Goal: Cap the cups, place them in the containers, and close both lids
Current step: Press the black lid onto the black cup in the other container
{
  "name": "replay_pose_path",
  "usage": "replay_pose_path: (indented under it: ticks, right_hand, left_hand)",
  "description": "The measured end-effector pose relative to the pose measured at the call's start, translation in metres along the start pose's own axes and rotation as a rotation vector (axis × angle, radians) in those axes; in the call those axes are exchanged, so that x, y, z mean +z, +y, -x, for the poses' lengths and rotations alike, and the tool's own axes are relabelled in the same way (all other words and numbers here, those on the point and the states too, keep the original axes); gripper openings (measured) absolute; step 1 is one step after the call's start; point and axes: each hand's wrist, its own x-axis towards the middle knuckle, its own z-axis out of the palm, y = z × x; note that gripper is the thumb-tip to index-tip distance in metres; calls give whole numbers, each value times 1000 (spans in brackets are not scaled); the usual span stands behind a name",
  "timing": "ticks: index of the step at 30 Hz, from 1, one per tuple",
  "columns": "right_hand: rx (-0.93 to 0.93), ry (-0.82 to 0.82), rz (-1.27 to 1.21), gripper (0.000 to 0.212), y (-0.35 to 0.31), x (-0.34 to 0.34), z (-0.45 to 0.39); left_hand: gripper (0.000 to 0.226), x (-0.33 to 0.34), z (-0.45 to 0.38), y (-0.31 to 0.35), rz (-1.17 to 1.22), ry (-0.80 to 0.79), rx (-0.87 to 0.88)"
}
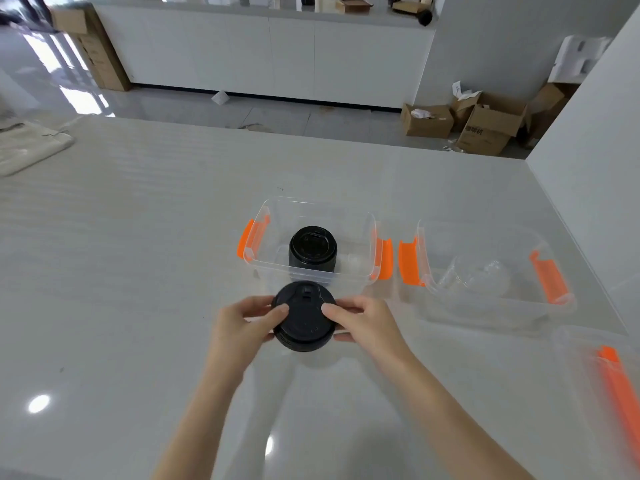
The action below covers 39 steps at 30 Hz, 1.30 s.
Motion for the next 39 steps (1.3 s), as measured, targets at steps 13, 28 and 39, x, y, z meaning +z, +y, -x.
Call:
replay_pose_path:
  ticks: [13,28,39]
  right_hand:
    - [-50,146,-157,27,-98,-18,-71]
    - [-9,151,419,17,-66,6,-120]
    - [69,123,385,39,-55,6,-128]
  left_hand:
    - [26,20,-98,108,-95,-70,202]
    - [15,43,-145,69,-398,-82,59]
    - [18,44,-150,55,-382,-94,14]
